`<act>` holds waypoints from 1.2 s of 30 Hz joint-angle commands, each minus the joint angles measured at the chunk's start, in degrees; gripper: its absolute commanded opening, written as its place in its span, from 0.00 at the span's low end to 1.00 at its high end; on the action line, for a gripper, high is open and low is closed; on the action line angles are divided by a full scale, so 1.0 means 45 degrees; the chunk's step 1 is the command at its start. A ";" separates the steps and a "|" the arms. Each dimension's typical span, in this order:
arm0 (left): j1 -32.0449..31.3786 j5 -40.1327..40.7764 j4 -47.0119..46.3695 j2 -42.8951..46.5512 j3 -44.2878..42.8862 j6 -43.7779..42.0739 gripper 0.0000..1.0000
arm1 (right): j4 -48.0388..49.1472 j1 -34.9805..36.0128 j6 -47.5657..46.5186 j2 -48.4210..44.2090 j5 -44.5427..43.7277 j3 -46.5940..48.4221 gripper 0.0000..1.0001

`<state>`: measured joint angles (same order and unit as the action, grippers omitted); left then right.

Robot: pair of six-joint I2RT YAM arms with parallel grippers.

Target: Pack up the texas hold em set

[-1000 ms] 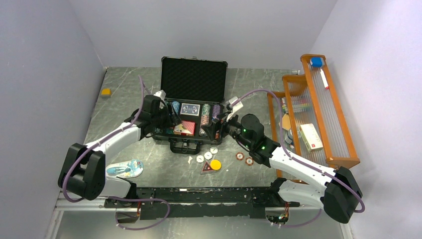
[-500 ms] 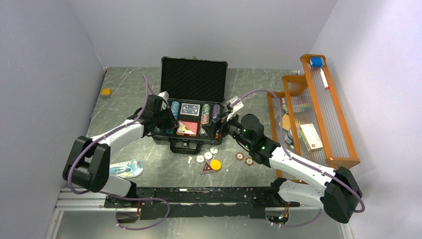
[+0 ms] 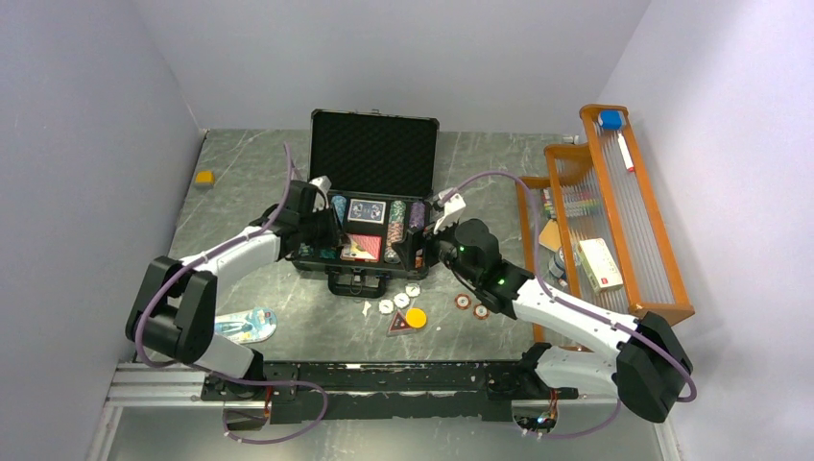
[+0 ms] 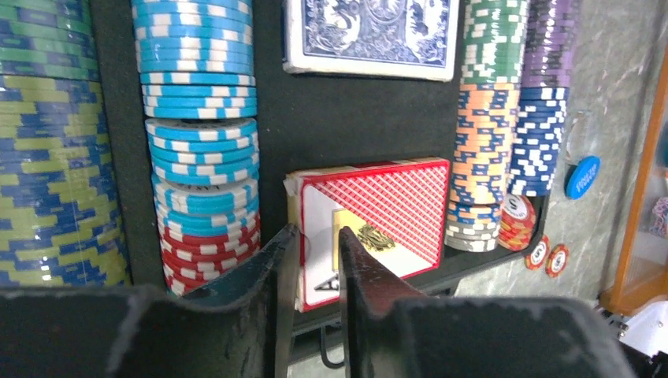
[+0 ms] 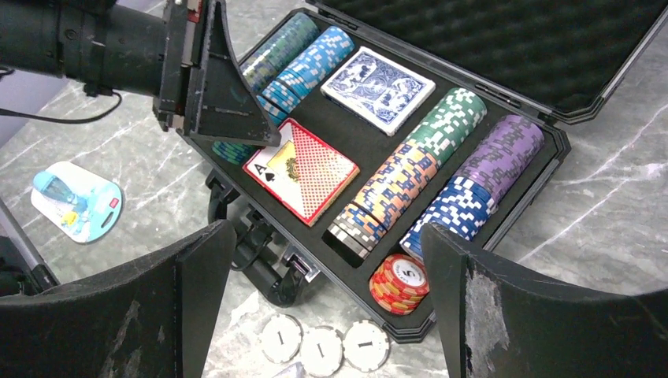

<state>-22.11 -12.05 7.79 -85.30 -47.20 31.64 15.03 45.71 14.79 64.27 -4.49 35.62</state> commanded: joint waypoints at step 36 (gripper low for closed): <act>-0.0270 0.3214 -0.0032 0.9763 0.0400 -0.1796 0.87 | -0.7003 0.4584 0.4694 0.4797 -0.1603 0.2559 0.61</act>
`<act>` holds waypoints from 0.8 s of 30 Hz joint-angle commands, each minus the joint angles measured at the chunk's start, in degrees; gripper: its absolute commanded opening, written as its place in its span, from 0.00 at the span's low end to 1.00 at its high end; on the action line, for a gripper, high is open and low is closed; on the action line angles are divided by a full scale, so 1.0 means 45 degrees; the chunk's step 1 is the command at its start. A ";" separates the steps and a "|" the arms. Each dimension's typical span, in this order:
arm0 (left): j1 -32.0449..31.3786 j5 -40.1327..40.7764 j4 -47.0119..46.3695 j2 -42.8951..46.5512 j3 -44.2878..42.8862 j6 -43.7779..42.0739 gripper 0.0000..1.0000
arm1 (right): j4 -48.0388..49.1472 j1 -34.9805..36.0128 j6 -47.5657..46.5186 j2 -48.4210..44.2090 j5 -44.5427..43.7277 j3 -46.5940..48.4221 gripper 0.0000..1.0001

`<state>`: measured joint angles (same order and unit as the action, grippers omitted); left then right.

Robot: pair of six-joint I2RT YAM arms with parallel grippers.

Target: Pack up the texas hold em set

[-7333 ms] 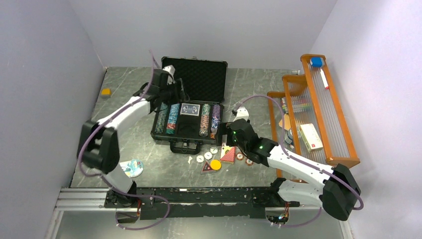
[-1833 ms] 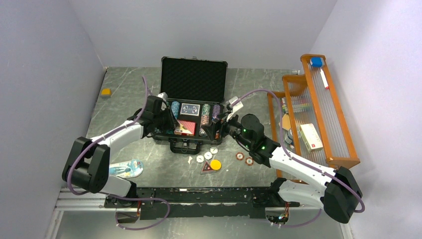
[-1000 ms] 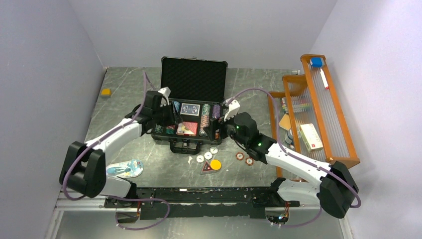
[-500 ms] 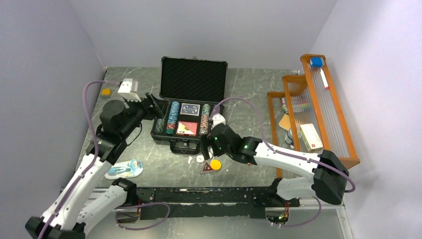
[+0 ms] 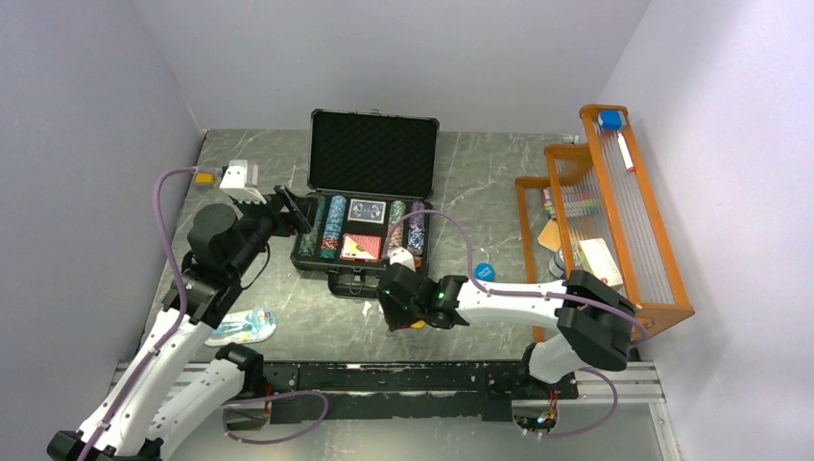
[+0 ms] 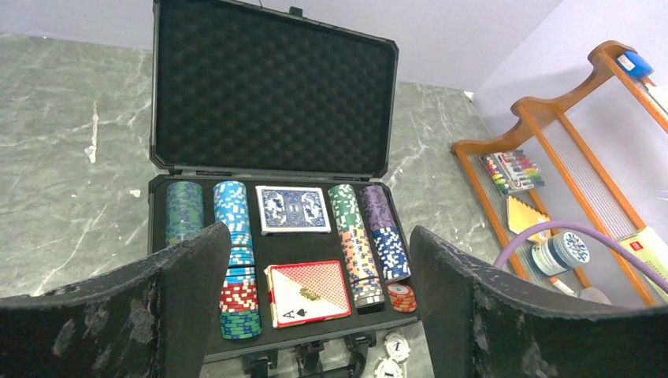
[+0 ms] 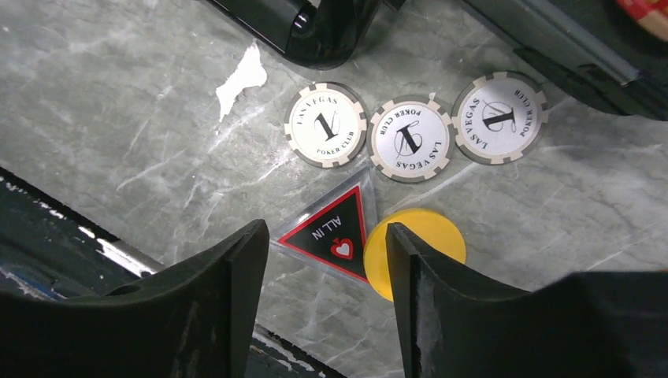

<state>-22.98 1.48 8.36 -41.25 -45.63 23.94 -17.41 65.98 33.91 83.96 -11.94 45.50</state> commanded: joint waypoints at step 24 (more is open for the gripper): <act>-0.0074 0.0579 0.0071 -0.0449 -0.0049 -0.0106 0.86 | -0.0888 0.0899 -0.0160 0.1787 -0.0511 0.1199 0.77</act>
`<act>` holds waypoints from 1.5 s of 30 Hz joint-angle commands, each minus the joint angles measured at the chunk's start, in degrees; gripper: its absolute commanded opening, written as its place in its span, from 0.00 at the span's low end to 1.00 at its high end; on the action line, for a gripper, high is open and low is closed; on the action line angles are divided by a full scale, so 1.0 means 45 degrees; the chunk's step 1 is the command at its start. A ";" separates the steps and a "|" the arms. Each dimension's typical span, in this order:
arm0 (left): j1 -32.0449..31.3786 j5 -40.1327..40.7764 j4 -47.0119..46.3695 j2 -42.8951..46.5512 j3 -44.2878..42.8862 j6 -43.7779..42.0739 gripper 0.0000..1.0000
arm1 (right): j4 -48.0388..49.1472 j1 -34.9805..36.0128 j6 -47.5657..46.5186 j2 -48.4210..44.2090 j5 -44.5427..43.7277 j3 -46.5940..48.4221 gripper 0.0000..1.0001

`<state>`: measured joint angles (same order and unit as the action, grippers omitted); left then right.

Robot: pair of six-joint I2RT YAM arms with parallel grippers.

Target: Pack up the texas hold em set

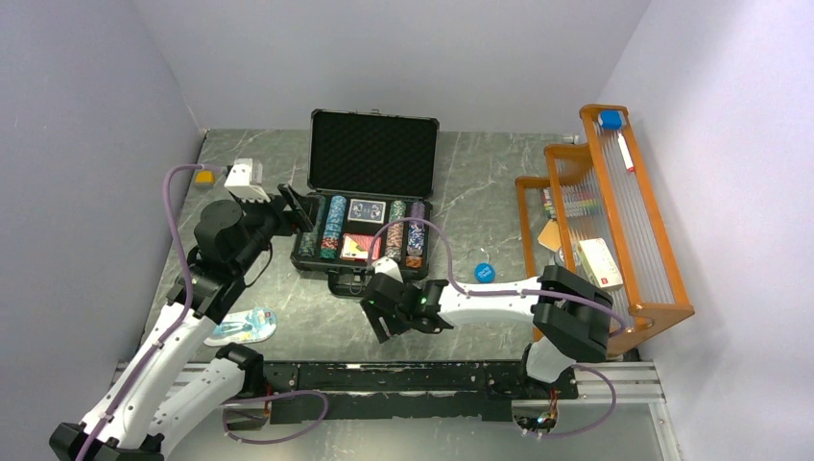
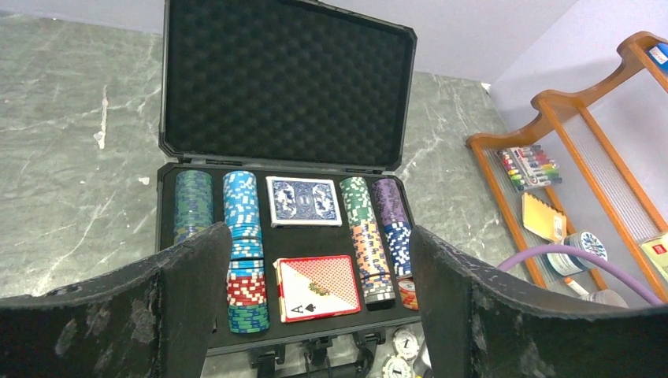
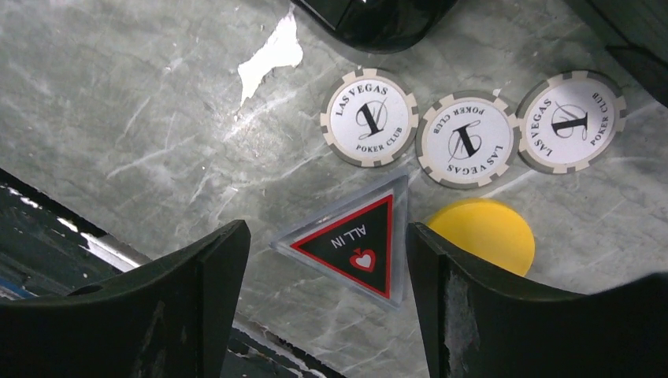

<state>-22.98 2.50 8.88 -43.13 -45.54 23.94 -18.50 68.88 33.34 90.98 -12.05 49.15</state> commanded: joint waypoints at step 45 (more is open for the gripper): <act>-0.0081 0.2852 0.2033 0.0272 -0.1152 0.0592 0.88 | 0.0131 -0.4202 -0.0039 0.2501 -0.2306 0.7111 0.54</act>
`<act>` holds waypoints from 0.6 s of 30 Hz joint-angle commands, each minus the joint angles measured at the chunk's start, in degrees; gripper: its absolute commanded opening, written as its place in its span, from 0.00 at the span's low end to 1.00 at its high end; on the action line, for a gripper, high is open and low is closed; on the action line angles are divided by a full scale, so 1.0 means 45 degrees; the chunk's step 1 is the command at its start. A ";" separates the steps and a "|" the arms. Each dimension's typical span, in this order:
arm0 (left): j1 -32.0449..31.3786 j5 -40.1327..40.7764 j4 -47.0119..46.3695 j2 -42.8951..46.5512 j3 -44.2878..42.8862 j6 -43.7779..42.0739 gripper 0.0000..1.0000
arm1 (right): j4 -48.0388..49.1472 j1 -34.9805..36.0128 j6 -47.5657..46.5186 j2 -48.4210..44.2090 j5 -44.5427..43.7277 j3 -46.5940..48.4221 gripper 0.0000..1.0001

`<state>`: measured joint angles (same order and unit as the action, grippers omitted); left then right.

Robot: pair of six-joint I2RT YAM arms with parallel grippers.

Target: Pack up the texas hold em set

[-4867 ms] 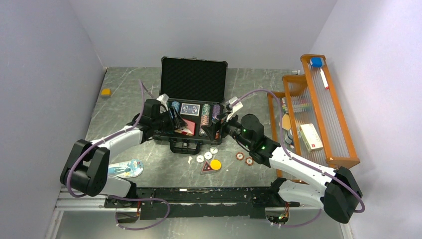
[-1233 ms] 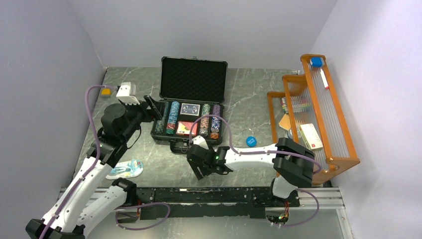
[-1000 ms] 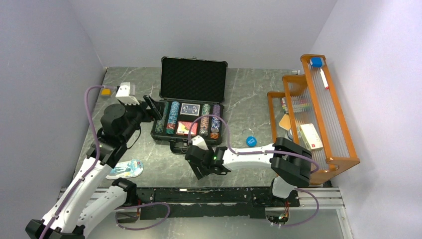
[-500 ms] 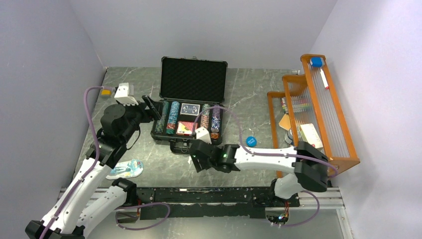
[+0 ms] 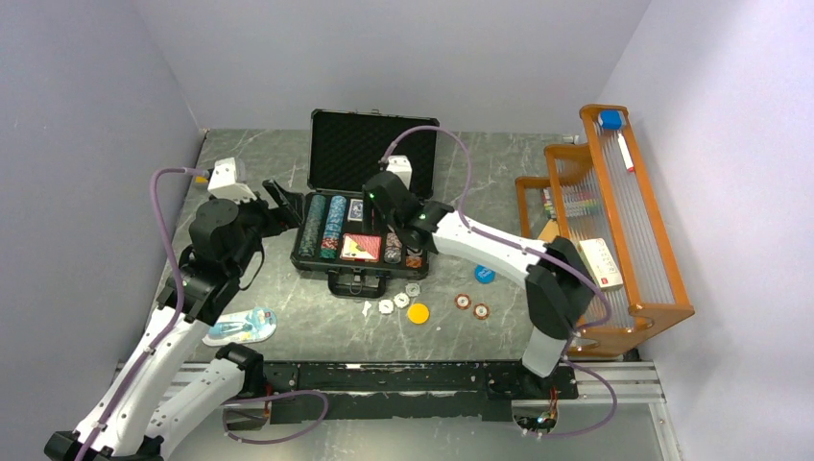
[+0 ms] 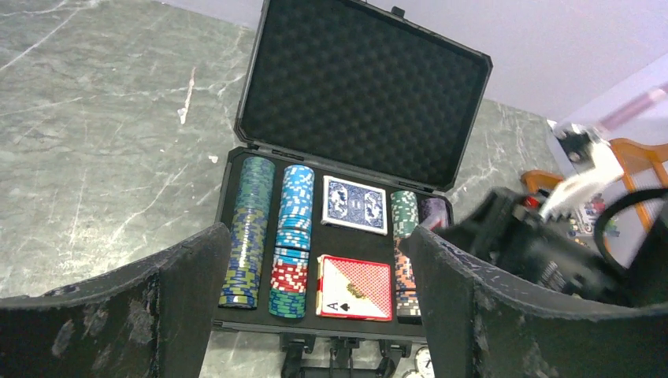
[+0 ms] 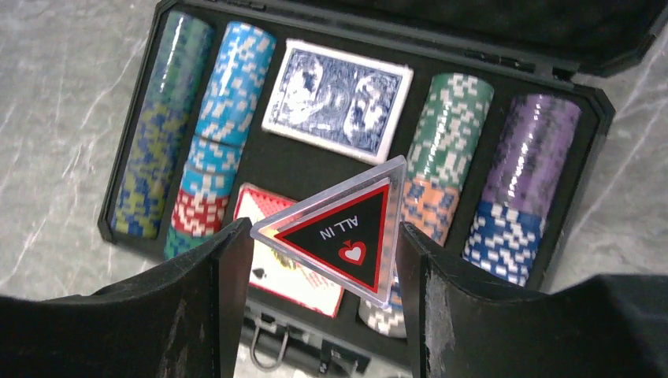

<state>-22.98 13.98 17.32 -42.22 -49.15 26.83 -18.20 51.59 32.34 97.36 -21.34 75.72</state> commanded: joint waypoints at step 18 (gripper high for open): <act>-0.0083 0.0703 0.0264 -0.0071 -0.0135 -0.0142 0.88 | 0.0853 -0.0885 -0.2148 0.5093 0.0005 0.4243 0.57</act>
<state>-22.98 15.68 18.31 -42.96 -49.15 26.76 -16.67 48.27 28.40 118.63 -22.13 92.01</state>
